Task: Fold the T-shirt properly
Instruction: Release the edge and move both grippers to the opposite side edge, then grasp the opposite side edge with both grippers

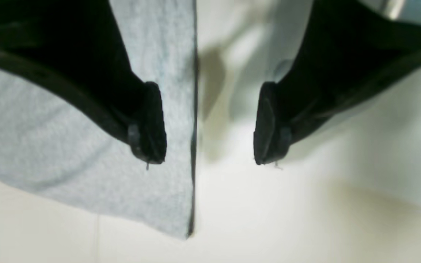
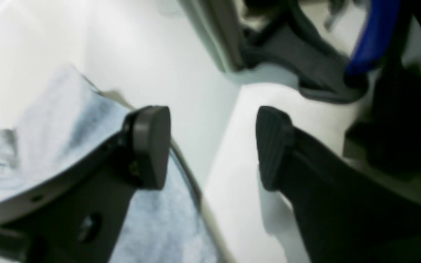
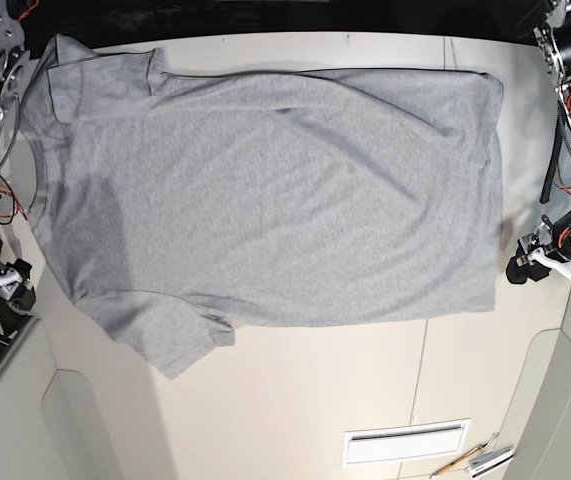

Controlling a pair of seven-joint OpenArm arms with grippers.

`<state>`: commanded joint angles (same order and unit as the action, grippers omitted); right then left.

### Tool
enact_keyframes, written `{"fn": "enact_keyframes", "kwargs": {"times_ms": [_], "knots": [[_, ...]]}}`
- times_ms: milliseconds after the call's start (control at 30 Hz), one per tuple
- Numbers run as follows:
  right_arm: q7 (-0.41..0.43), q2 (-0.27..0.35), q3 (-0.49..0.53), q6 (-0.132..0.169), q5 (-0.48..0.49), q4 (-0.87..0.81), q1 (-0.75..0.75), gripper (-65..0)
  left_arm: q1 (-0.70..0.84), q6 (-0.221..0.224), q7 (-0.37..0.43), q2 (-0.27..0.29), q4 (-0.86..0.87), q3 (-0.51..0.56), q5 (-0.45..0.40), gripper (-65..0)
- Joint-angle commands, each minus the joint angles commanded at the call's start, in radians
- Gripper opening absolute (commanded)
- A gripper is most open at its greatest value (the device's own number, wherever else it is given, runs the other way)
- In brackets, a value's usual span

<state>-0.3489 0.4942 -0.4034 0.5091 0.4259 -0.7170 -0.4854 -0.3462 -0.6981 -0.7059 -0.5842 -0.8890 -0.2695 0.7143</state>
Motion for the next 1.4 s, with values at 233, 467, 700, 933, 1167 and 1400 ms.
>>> {"fn": "enact_keyframes", "kwargs": {"times_ms": [233, 467, 700, 933, 1167, 1400], "knots": [[0.04, -0.026, 0.0, -0.016, -0.068, 0.103, -0.001, -28.6, -0.078, 0.0, 0.044, 0.017, 0.164, 0.043, -0.045, -24.1], [0.043, -0.119, 0.0, -0.014, -0.068, 0.113, -0.005, -28.6, -0.078, 0.0, 0.035, 0.072, 0.17, 0.043, -0.045, -24.1], [0.042, -0.18, 0.0, 0.018, -0.068, 0.113, -0.035, -28.6, -0.084, 0.0, 0.036, 0.108, 0.17, 0.043, -0.046, -24.1], [0.043, -0.196, 0.156, 0.027, -0.066, 0.113, -0.057, -28.8, -0.084, 0.0, 0.029, 0.137, 0.17, 0.043, -0.046, -24.3], [0.043, -0.195, 0.233, 0.027, -0.067, 0.092, -0.057, -54.8, -0.095, 0.0, 0.027, 0.135, 0.17, 0.043, -0.045, -51.7], [0.019, -0.192, 0.233, 0.063, -0.067, -0.018, -0.056, -65.0, -0.161, 0.0, -0.047, 0.135, 0.161, 0.043, -0.028, -65.0]]}}
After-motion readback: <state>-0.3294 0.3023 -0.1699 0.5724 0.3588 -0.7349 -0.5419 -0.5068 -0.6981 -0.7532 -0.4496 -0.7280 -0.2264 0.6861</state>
